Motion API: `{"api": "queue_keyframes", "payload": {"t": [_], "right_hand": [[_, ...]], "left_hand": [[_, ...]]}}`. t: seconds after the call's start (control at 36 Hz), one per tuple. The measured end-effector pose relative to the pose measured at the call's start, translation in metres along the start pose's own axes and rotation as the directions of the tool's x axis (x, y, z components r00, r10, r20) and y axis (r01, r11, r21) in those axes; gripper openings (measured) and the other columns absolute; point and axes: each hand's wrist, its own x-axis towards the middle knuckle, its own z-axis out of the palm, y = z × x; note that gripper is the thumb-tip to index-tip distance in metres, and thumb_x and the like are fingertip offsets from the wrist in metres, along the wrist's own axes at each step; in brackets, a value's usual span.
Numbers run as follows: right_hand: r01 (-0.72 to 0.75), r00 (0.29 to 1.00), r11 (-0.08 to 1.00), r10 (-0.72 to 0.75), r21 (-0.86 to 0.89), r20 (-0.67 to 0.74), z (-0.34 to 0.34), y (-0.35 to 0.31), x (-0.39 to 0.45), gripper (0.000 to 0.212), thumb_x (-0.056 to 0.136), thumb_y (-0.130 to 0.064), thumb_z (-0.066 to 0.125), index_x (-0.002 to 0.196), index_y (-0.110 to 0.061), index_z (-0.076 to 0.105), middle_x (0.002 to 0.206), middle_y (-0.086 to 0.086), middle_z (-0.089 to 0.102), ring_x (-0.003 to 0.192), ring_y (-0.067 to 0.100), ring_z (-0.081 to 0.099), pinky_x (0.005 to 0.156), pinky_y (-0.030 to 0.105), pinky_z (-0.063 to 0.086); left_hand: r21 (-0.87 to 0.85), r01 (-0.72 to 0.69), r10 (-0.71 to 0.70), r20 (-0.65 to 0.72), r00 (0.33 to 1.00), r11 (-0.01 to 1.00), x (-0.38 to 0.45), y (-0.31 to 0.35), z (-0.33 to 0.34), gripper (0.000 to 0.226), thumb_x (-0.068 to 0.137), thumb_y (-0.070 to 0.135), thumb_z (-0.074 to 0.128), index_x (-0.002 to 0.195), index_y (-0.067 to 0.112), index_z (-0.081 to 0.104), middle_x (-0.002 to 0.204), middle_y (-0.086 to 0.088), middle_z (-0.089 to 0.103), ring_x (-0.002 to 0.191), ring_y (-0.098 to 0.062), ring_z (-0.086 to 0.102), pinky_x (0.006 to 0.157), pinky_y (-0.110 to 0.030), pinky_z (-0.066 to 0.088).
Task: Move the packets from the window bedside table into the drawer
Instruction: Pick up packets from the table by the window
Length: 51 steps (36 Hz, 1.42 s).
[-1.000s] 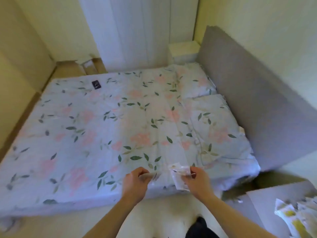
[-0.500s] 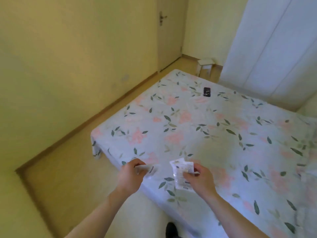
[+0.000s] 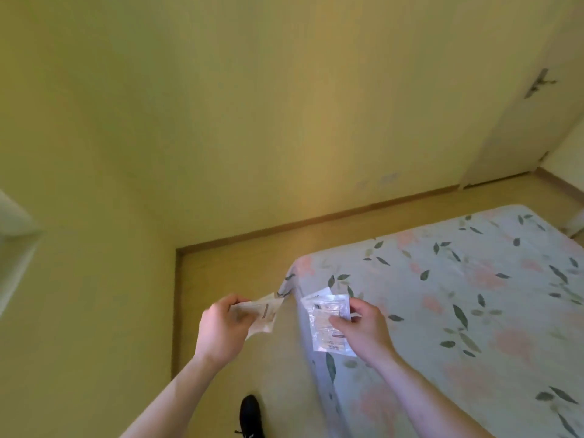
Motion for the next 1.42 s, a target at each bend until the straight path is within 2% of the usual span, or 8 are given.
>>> {"api": "queue_keyframes", "payload": {"t": [0.28,0.58,0.89,1.03,1.08,1.17,1.28,1.42], "right_hand": [[-0.021,0.998,1.0,0.022,0.017,-0.062,0.092,-0.074,0.135,0.024,0.078,-0.003,0.076,0.091,-0.024,0.077,0.086,-0.003,0.077,0.079,0.015,0.074,0.058,0.02,0.056],[-0.071,0.988,0.994,0.082,0.087,-0.134,0.116,-0.136,0.307,0.02,0.079,-0.009,0.077,0.091,-0.024,0.076,0.087,-0.005,0.076,0.074,0.014,0.075,0.064,0.029,0.061],[-0.097,0.992,0.99,0.105,0.102,-0.075,0.126,-0.208,0.51,0.029,0.082,-0.021,0.079,0.107,-0.03,0.068,0.096,-0.008,0.075,0.076,0.011,0.075,0.077,0.039,0.062],[-0.039,0.99,0.996,0.049,0.075,-0.135,0.109,-0.246,0.577,0.024,0.083,-0.02,0.079,0.099,-0.034,0.066,0.097,-0.01,0.073,0.07,0.005,0.071,0.059,0.021,0.056],[-0.034,0.987,0.996,0.047,0.085,-0.156,0.101,-0.256,0.602,0.025,0.084,-0.016,0.079,0.098,-0.033,0.066,0.096,-0.008,0.073,0.069,0.006,0.072,0.058,0.023,0.058],[-0.067,0.976,0.995,0.08,0.069,-0.204,0.088,-0.256,0.642,0.025,0.083,-0.02,0.08,0.1,-0.033,0.067,0.095,-0.01,0.073,0.073,0.008,0.073,0.068,0.033,0.063],[-0.101,0.944,0.991,0.125,0.091,-0.306,0.07,-0.252,0.689,0.029,0.082,-0.021,0.081,0.108,-0.026,0.07,0.096,-0.011,0.074,0.073,0.005,0.073,0.063,0.024,0.059],[-0.124,0.874,0.98,0.181,0.153,-0.451,0.035,-0.25,0.727,0.029,0.083,-0.021,0.081,0.109,-0.024,0.07,0.097,-0.009,0.074,0.074,0.005,0.073,0.064,0.026,0.061]], "left_hand": [[0.021,0.014,-0.016,0.086,0.996,1.0,0.185,-0.017,-0.06,0.01,0.084,0.021,0.074,0.089,0.027,0.067,0.075,0.006,0.069,0.056,-0.011,0.058,0.041,-0.016,0.038],[-0.01,-0.029,0.031,0.188,0.982,1.0,0.385,0.024,-0.051,0.011,0.08,0.018,0.073,0.08,0.027,0.067,0.064,0.006,0.065,0.045,-0.006,0.048,0.041,-0.019,0.034],[-0.02,-0.018,0.021,0.163,0.986,1.0,0.573,0.084,-0.056,0.006,0.078,0.022,0.073,0.078,0.026,0.069,0.068,0.007,0.069,0.057,-0.012,0.058,0.05,-0.029,0.043],[-0.037,-0.014,0.02,0.175,0.984,0.999,0.649,0.108,-0.045,0.009,0.078,0.021,0.075,0.079,0.028,0.07,0.07,0.009,0.069,0.061,-0.011,0.062,0.055,-0.031,0.047],[-0.024,-0.027,0.032,0.203,0.979,0.999,0.681,0.119,-0.036,0.008,0.078,0.021,0.075,0.08,0.028,0.07,0.072,0.01,0.07,0.064,-0.011,0.064,0.056,-0.03,0.048],[-0.04,-0.068,0.077,0.264,0.962,0.997,0.731,0.137,-0.016,0.009,0.079,0.018,0.075,0.079,0.026,0.071,0.073,0.01,0.07,0.064,-0.006,0.063,0.056,-0.025,0.047],[-0.045,-0.159,0.164,0.358,0.919,0.986,0.797,0.169,0.017,0.01,0.078,0.016,0.076,0.078,0.025,0.071,0.074,0.012,0.07,0.065,-0.004,0.062,0.054,-0.016,0.046],[-0.015,-0.293,0.26,0.507,0.822,0.956,0.878,0.224,0.073,0.012,0.075,0.017,0.076,0.076,0.027,0.071,0.073,0.014,0.07,0.067,-0.007,0.064,0.06,-0.027,0.051]]}}
